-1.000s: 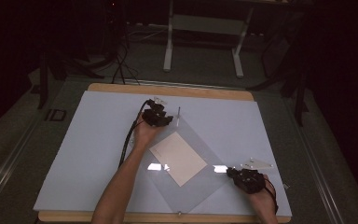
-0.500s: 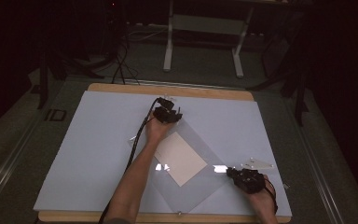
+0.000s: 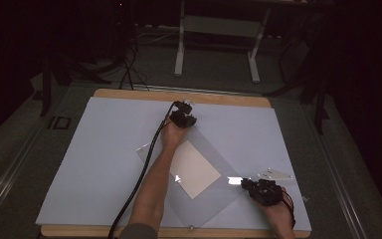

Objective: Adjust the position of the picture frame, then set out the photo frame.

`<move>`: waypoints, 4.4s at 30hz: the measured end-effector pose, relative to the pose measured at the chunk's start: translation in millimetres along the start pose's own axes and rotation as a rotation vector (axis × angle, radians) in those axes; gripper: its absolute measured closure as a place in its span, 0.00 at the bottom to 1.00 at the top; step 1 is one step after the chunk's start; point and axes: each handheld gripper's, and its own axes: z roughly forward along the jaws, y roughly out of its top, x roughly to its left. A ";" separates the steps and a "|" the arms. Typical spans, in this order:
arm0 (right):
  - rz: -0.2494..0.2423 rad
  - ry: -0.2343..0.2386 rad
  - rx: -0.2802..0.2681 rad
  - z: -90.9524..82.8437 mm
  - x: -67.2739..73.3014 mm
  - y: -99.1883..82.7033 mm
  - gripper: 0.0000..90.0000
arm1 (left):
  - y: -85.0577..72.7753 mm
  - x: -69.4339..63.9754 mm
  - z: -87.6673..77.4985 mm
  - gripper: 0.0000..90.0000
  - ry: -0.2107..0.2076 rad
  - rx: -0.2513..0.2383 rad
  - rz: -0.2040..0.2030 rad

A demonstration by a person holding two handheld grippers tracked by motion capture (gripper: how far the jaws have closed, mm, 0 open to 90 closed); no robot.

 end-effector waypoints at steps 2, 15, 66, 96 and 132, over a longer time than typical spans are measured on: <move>-0.003 -0.005 0.002 0.0 0.7 0.2 0.92 | -0.7 -0.6 1.6 0.89 0.008 0.002 0.009; 0.032 -0.002 0.010 0.4 -0.3 1.5 0.93 | 0.6 -5.0 1.5 0.93 0.046 0.029 0.089; 0.060 0.149 0.016 47.8 -41.5 126.5 0.89 | -79.7 65.4 -162.5 0.93 0.000 -0.005 0.099; 0.109 0.107 0.119 119.8 -60.4 144.9 0.89 | -96.5 88.8 -126.6 0.92 0.048 0.030 -0.063; 0.059 0.049 0.041 116.8 -56.4 135.9 0.84 | -108.7 92.7 -137.3 0.76 0.058 -0.088 -0.118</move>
